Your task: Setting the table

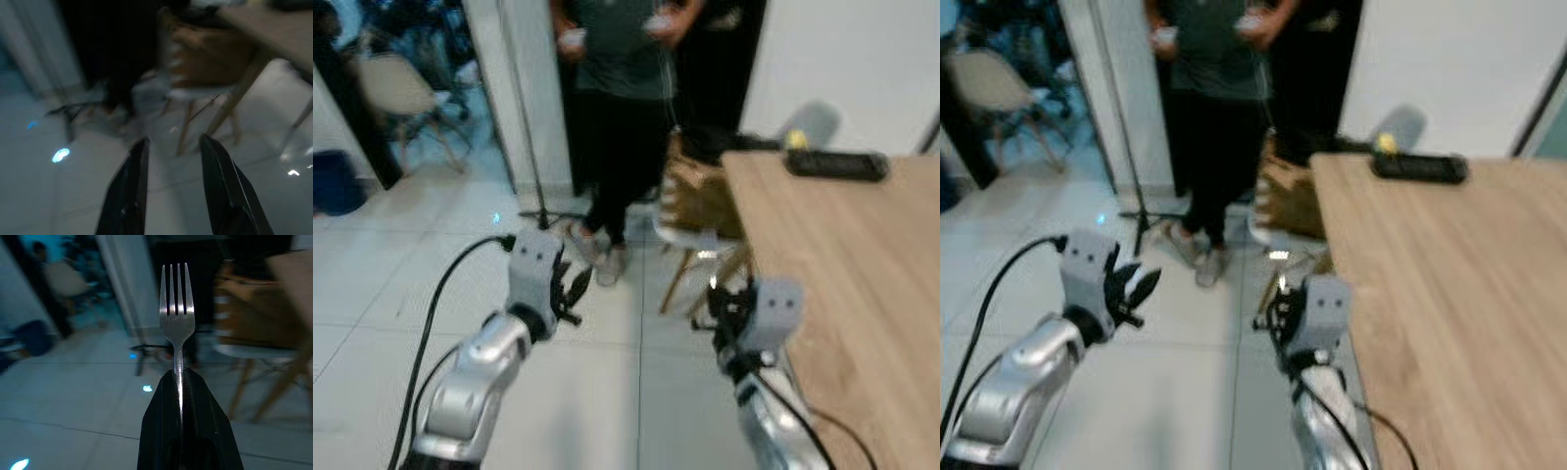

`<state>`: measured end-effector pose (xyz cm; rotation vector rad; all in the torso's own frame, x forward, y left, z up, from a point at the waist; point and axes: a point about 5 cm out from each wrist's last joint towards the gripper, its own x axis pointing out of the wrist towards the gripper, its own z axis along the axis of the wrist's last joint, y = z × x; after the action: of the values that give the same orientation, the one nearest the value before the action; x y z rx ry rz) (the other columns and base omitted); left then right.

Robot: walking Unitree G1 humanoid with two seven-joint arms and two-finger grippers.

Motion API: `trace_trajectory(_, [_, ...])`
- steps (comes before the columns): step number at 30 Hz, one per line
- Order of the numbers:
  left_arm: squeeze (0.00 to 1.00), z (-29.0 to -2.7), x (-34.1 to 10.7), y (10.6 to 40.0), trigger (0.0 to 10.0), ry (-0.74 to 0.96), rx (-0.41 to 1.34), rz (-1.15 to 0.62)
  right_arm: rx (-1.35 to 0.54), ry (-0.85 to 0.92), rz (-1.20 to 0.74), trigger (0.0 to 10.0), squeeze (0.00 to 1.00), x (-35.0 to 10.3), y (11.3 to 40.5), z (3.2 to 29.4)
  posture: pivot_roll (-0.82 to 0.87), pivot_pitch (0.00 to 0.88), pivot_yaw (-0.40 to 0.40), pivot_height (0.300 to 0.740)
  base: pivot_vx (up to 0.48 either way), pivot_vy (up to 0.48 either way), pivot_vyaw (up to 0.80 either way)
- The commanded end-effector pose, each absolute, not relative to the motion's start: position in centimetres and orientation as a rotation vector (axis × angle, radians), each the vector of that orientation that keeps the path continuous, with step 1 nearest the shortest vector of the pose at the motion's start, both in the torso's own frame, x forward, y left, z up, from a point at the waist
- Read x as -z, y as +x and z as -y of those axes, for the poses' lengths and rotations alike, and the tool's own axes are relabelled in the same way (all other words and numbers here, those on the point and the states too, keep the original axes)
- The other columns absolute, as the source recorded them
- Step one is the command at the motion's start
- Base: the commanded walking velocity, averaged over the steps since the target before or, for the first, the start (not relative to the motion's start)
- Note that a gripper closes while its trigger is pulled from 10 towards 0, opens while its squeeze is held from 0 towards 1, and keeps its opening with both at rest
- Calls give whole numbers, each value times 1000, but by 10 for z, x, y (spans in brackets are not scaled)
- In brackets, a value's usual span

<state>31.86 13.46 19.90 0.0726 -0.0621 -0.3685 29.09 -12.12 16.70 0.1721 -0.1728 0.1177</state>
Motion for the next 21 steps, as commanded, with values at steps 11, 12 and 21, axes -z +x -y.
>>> trace_trajectory(11, [0, -133, -197, 323, 10000, 93, 399, 34, -89, 189, 160, 10000, 0, -160, 289, 118, 84, 70, 160, 740, 0, 0, 798])
trace_trajectory(12, [0, -133, -197, 323, 10000, 93, 399, 34, -89, 189, 160, 10000, 0, -160, 289, 118, 84, 70, 160, 740, 0, 0, 800])
trace_trajectory(21, [0, -130, -196, 323, 10000, 69, 388, 48, -93, 145, 167, 10000, 0, -164, 292, 122, 66, 65, 104, 740, 0, 0, 406])
